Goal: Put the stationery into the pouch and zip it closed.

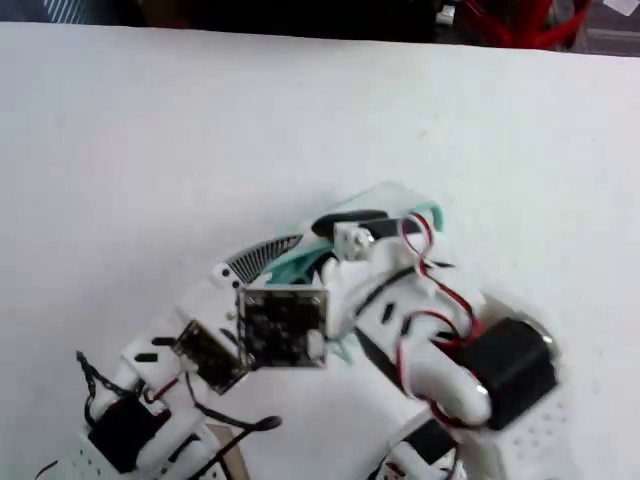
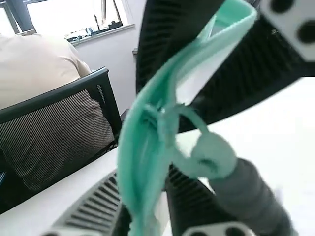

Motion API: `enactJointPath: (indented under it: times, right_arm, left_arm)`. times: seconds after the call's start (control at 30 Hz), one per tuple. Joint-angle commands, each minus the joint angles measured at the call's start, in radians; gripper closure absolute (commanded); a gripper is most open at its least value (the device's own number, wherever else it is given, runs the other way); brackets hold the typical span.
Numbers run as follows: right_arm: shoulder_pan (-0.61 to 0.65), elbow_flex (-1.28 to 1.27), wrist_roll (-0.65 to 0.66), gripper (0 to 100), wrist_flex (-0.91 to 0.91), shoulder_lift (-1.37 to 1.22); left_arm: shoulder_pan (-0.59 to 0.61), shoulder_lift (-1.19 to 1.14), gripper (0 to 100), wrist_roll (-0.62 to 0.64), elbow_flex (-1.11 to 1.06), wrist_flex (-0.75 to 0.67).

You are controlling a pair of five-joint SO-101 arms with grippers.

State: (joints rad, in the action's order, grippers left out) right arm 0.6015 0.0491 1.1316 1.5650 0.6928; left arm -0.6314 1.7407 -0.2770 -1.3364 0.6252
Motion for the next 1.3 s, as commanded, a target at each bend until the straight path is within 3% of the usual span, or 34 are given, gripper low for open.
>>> enactJointPath:
  times: [0.0,0.13,0.33,0.73,0.93,1.07,1.27]
  right_arm:
    - [-0.14,-0.005,-0.071,97.9,-0.114,-0.035]
    - [-0.196,-0.046,-0.092,97.9,-0.142,-0.036]
    - [-0.196,-0.18,-0.1,97.9,-0.222,-0.035]
    - [-0.262,-0.184,-0.192,97.4,-0.289,-0.03]
    - [-0.334,-0.198,-0.192,97.4,-0.414,-0.041]
    - [-0.344,-0.23,-0.192,97.4,-0.43,-0.061]
    - [-0.346,-0.242,-0.193,97.4,-0.452,-0.188]
  left_arm:
    - [-0.015,0.002,98,0.0,-0.051,-0.138]
    - [0.004,0.001,98,0.014,-0.161,-0.288]
    - [0.077,-0.033,98,0.164,-0.087,-0.276]
    - [0.076,-0.745,98,0.17,0.367,-0.284]
    - [0.082,-1.013,98,0.221,0.439,-0.473]
    - [0.082,-1.133,98,0.224,0.436,-0.52]
    - [0.101,-1.124,98,0.226,0.384,-0.522]
